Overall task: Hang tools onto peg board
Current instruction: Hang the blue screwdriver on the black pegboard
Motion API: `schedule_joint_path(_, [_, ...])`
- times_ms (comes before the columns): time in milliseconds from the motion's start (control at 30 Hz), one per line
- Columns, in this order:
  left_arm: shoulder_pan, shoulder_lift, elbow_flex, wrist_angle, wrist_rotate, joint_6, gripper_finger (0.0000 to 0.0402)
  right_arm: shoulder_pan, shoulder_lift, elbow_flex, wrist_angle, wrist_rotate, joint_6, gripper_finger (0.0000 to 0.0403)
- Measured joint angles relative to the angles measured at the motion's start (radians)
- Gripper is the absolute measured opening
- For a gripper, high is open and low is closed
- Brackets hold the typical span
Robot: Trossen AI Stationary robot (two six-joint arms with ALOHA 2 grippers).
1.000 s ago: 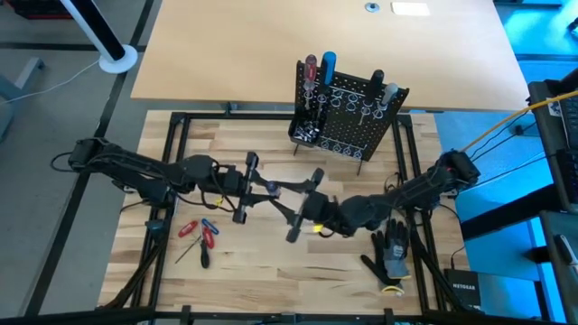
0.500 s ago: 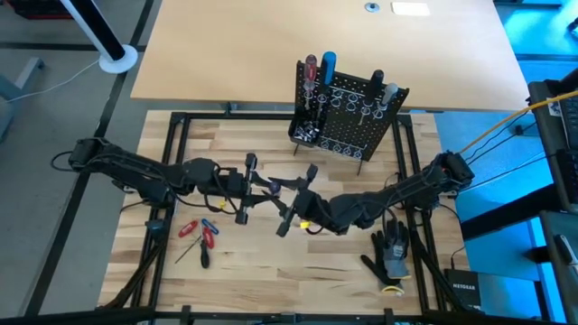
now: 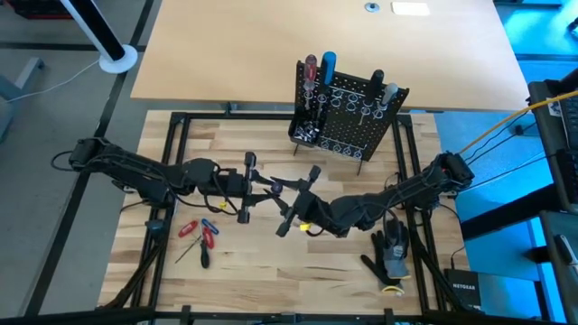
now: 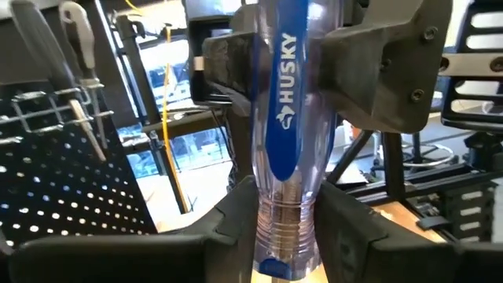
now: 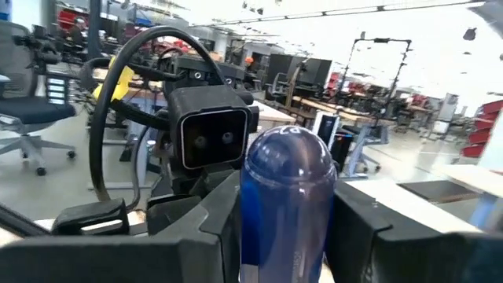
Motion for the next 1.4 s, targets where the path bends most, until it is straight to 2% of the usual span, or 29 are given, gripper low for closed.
schedule_joint_path(200, [0.001,-0.039,0.001,-0.029,-0.020,-0.010,0.0163,0.025,-0.038,-0.002,0.010,0.101,-0.095,0.0132])
schedule_joint_path(333, [0.002,-0.100,0.001,-0.122,-0.039,-0.004,0.0201,0.051,-0.099,-0.002,0.019,0.218,-0.199,0.0133])
schedule_joint_path(600, [0.003,-0.213,0.001,-0.277,-0.148,0.012,0.0211,0.034,-0.252,-0.002,0.090,0.349,-0.396,0.0131])
schedule_joint_path(767, [0.012,-0.218,0.001,-0.306,-0.148,0.033,0.0210,-0.013,-0.302,0.028,0.177,0.362,-0.525,0.0131])
schedule_joint_path(1000, [0.031,-0.214,0.001,-0.320,-0.148,0.020,0.0210,-0.091,-0.279,0.231,0.143,0.341,-0.664,0.0130])
schedule_joint_path(1167, [0.030,-0.214,0.001,-0.320,-0.148,0.001,0.0210,-0.165,-0.277,0.335,0.059,0.328,-0.635,0.0130])
schedule_joint_path(1400, [0.030,-0.214,0.001,-0.319,-0.148,0.001,0.0210,-0.274,-0.277,0.356,-0.051,0.298,-0.527,0.0130])
